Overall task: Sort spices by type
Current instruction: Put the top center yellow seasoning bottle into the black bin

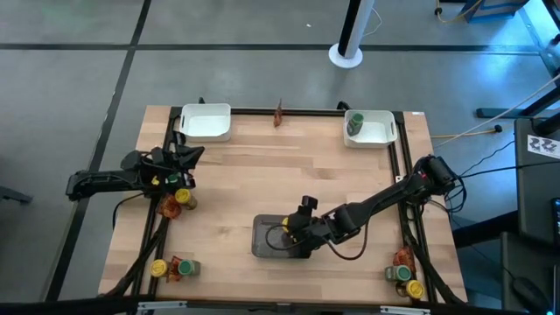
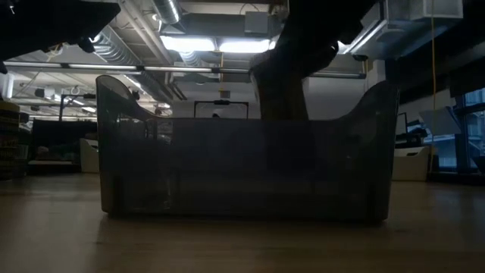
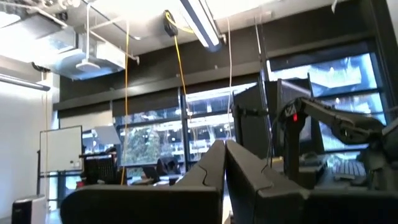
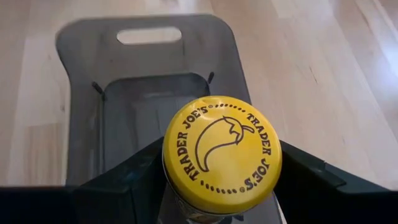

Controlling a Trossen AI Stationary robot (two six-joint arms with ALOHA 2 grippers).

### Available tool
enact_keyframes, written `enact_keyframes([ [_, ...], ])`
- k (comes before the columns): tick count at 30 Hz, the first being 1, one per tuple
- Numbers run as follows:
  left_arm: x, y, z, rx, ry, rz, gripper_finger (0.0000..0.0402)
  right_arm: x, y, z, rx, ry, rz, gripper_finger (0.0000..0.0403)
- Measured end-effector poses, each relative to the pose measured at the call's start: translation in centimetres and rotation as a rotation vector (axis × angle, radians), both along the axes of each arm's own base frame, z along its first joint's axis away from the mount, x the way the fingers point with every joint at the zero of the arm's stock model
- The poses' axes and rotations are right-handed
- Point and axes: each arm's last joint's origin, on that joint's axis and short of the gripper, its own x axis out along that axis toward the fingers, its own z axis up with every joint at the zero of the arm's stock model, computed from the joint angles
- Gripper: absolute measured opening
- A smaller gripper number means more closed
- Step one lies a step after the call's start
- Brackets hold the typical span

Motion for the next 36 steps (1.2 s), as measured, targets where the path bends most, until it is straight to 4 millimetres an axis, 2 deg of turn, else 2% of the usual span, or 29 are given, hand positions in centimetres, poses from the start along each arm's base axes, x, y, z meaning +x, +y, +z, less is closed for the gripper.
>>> enact_keyframes([
  [15, 0.0, 0.0, 0.0, -0.008, -0.002, -0.004, 0.0004, 0.6, 0.2, -1.7, -0.023, 0.003, -0.061, 0.0248],
  [24, 0.0, 0.0, 0.0, -0.009, -0.002, -0.005, 0.0004, 0.0, -0.2, -4.0, 0.036, -0.077, -0.121, 0.0248],
  [36, 0.0, 0.0, 0.0, -0.008, -0.002, -0.005, 0.0004, -0.3, 0.2, -4.3, 0.039, -0.062, -0.109, 0.0248],
])
